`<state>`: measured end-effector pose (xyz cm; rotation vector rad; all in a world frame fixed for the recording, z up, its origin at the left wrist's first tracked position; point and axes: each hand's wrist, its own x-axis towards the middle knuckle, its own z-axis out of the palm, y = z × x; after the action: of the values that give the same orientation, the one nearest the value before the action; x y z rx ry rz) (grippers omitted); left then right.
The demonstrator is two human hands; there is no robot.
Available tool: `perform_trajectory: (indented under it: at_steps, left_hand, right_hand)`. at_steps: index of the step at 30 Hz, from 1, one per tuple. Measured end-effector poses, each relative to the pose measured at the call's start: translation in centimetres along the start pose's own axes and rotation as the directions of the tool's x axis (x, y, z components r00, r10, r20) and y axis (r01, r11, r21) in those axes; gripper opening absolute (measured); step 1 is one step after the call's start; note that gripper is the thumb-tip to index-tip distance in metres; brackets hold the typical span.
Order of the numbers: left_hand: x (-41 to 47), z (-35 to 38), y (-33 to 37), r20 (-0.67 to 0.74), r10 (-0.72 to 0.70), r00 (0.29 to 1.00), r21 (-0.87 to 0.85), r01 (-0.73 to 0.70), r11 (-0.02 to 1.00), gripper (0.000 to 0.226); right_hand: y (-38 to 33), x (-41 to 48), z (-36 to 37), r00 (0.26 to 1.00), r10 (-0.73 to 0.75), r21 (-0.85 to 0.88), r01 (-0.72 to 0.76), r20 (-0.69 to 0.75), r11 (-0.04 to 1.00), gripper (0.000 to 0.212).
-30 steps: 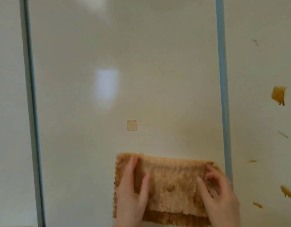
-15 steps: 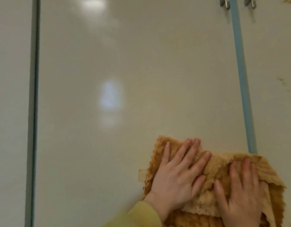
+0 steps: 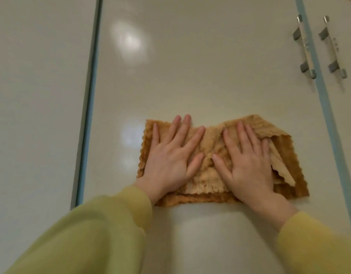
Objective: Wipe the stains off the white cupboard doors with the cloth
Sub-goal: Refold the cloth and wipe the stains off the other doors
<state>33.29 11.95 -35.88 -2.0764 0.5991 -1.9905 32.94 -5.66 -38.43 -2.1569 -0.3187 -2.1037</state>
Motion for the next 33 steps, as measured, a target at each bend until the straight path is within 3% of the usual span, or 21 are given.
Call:
perform_trajectory:
  at_steps: [3,5,9,13,16,19,22,25,33]
  left_hand:
    - [2.1,-1.2,-5.0,0.021,-0.146,0.989,-0.037,0.147,0.988,0.065]
    - [2.6,-2.1,-7.8,-0.048,-0.227,0.973,-0.11,0.22,0.969,0.064]
    - [2.0,-2.5,-11.5,-0.326,-0.151,0.933,-0.039,0.146,0.989,0.033]
    - [0.4,-2.0,-12.6,-0.391,-0.205,0.897,0.069,0.25,0.966,0.031]
    - [-1.5,-2.0,-12.7,-0.322,-0.175,0.931,0.073,0.209,0.975,0.045]
    - [-5.0,-2.4,-12.2,-0.114,-0.193,0.975,0.03,0.197,0.98,0.061]
    - [-10.1,-2.3,-10.0,0.052,-0.317,0.947,0.006,0.317,0.949,0.072]
    - [-15.0,-1.7,-5.9,0.121,-0.384,0.916,0.017,0.385,0.923,0.077]
    - [-19.8,-0.7,3.4,0.258,-0.15,0.954,0.043,0.144,0.989,0.076]
  right_hand:
    - [-3.4,5.9,0.4,0.998,-0.064,0.037,0.063,0.027,0.997,0.069]
    - [-5.6,9.3,0.4,0.993,-0.098,0.042,0.096,0.064,0.995,0.07]
    - [-8.5,13.1,1.0,0.978,-0.155,-0.109,0.171,0.139,0.979,0.066]
    - [-10.2,13.4,1.6,0.974,-0.134,-0.15,0.162,0.184,0.975,0.072]
    - [-11.5,12.3,1.8,0.959,-0.182,-0.148,0.217,0.219,0.965,0.08]
    - [-13.1,9.4,2.1,0.93,-0.283,-0.118,0.316,0.233,0.941,0.083]
    - [-14.0,5.2,2.3,0.891,-0.38,-0.071,0.408,0.248,0.91,0.082]
    - [-13.3,0.0,2.9,0.859,-0.478,0.031,0.481,0.184,0.876,0.075]
    - [-5.6,-10.7,1.6,0.817,-0.569,0.101,0.561,0.092,0.822,0.056]
